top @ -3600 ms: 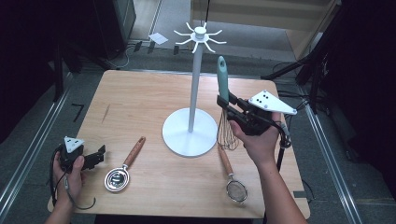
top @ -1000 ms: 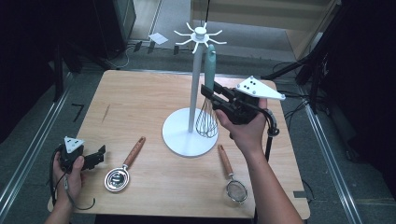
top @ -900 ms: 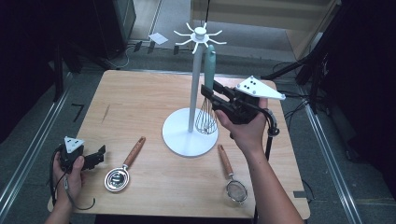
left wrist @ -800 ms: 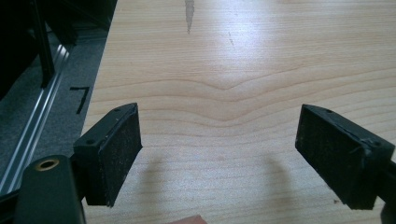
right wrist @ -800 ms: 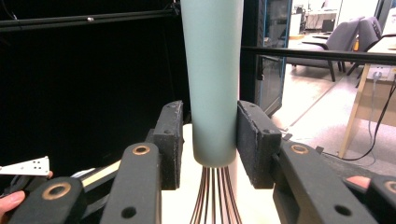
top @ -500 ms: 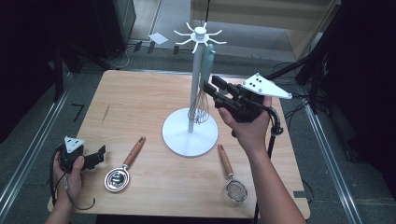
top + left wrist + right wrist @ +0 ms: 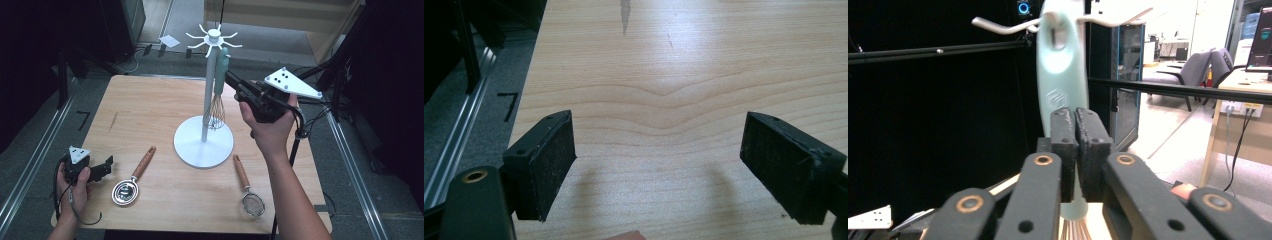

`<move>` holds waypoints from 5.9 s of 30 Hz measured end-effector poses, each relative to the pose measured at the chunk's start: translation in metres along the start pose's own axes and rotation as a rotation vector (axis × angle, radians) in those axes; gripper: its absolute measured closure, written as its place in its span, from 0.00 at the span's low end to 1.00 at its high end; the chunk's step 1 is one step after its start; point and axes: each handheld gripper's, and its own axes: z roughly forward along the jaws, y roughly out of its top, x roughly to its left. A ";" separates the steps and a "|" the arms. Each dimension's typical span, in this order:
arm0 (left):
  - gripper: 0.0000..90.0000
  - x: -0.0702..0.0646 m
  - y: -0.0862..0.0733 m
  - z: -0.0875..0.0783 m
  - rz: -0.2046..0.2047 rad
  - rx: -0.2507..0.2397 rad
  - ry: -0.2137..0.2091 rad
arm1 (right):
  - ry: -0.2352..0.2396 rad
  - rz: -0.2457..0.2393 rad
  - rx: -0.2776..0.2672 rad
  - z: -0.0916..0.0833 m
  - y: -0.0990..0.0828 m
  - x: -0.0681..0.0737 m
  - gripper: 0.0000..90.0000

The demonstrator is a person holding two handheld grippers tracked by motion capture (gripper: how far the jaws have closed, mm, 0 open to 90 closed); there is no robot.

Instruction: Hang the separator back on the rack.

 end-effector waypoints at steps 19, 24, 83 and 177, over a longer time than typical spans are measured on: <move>0.17 0.000 0.000 0.000 0.006 0.002 0.001 | -0.002 0.017 -0.062 0.008 0.018 -0.001 1.00; 0.17 0.000 0.000 0.000 0.004 0.002 0.001 | 0.023 0.005 -0.066 0.009 0.020 0.007 1.00; 0.17 -0.001 0.000 0.000 0.005 0.001 0.007 | -0.089 0.027 0.176 -0.013 -0.063 -0.013 0.67; 0.17 0.000 0.000 0.000 0.001 0.004 0.004 | -0.209 0.506 1.100 -0.032 -0.224 -0.057 0.64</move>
